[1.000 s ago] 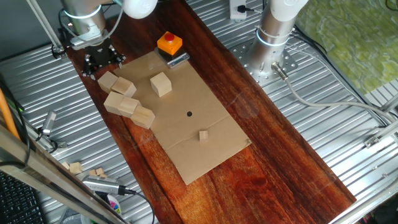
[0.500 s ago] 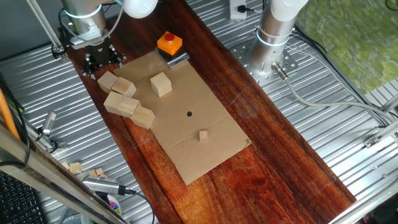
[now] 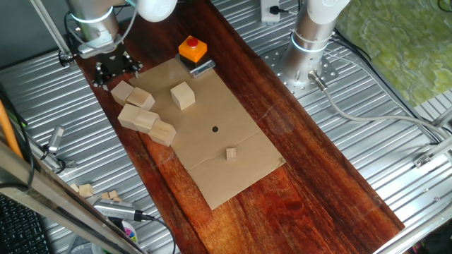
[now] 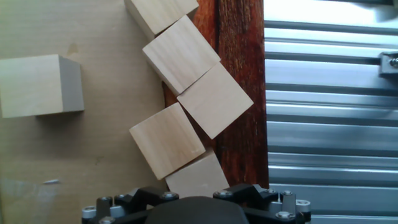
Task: Stack the blocks into a pyramid shape
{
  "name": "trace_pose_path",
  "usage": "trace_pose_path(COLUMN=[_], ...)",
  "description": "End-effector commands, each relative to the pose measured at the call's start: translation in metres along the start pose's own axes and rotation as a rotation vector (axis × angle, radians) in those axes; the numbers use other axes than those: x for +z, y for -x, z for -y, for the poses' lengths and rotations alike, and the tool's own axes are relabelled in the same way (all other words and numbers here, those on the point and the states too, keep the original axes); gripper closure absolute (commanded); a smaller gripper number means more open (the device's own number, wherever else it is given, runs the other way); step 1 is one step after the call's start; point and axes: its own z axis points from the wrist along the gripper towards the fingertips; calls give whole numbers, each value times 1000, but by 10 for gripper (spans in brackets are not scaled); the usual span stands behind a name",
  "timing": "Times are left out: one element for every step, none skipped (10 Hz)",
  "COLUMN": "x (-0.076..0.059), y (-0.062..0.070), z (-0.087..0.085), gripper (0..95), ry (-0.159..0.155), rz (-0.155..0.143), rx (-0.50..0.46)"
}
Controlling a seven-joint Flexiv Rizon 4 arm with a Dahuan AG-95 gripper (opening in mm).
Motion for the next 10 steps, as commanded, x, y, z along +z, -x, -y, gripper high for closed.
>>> trace_pose_path(x=[0,0,0,0,0,0,0,0,5,7], y=[1,1,1,1,1,1,1,1,-2,-3], z=[1,1,1,1,1,1,1,1,4,5], gripper=[0,0,0,0,0,0,0,0,0,0], ry=[3,3,1,0,-5,-9,-16,-21,-25,-26], rz=[32,30,27,34,52,71,89,89,90,92], rx=[5,3,-10,-30,-54,-77,-97,-102,-112,-113])
